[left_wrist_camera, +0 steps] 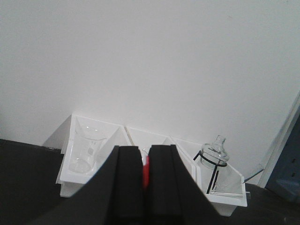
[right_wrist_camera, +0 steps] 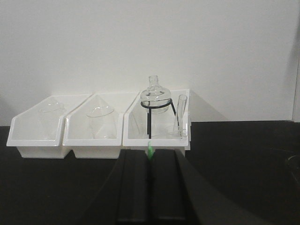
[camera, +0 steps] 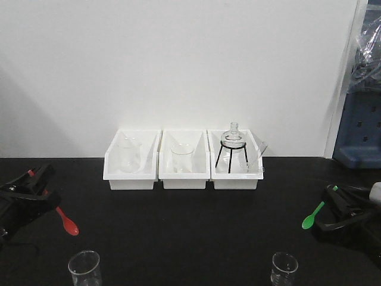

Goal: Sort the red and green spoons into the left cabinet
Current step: 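Lift the green spoon out of its beaker with the right gripper, then drive the base away from the bench toward the white cabinet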

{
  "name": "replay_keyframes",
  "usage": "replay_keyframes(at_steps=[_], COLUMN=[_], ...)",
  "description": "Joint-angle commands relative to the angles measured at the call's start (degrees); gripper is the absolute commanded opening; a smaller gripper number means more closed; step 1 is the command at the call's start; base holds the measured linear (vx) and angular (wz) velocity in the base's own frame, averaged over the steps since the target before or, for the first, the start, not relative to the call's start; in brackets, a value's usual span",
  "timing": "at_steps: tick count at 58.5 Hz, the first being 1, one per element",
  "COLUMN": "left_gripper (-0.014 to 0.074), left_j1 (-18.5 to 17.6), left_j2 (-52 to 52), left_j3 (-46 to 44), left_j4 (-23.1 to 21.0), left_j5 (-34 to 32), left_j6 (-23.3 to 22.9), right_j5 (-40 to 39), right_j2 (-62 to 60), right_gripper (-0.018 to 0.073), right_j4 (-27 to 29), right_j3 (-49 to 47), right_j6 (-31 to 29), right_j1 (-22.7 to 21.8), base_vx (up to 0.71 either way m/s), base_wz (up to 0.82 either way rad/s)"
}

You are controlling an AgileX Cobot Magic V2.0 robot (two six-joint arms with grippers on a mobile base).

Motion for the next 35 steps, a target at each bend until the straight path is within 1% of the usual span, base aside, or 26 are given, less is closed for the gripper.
replay_keyframes(at_steps=[1, 18, 35], left_gripper=[-0.0003, -0.0003, -0.0003], left_j1=[-0.2, -0.2, -0.2], left_j2=[-2.0, -2.0, -2.0], left_j3=[-1.5, -1.5, -1.5], left_j4=[-0.4, -0.4, -0.4], left_j5=[-4.5, -4.5, -4.5], left_j6=[0.1, 0.1, 0.1], right_j5=[-4.4, -4.4, -4.4], right_j2=[-1.7, -1.7, -1.7], right_gripper=[-0.0006, -0.0006, -0.0006], right_j4=[0.0, 0.0, 0.0], right_j3=[-1.5, -1.5, -1.5], right_j6=[-0.4, -0.4, -0.4], right_j1=[-0.2, -0.2, -0.2], base_vx=[-0.02, -0.06, -0.14], base_wz=[0.01, -0.03, -0.06])
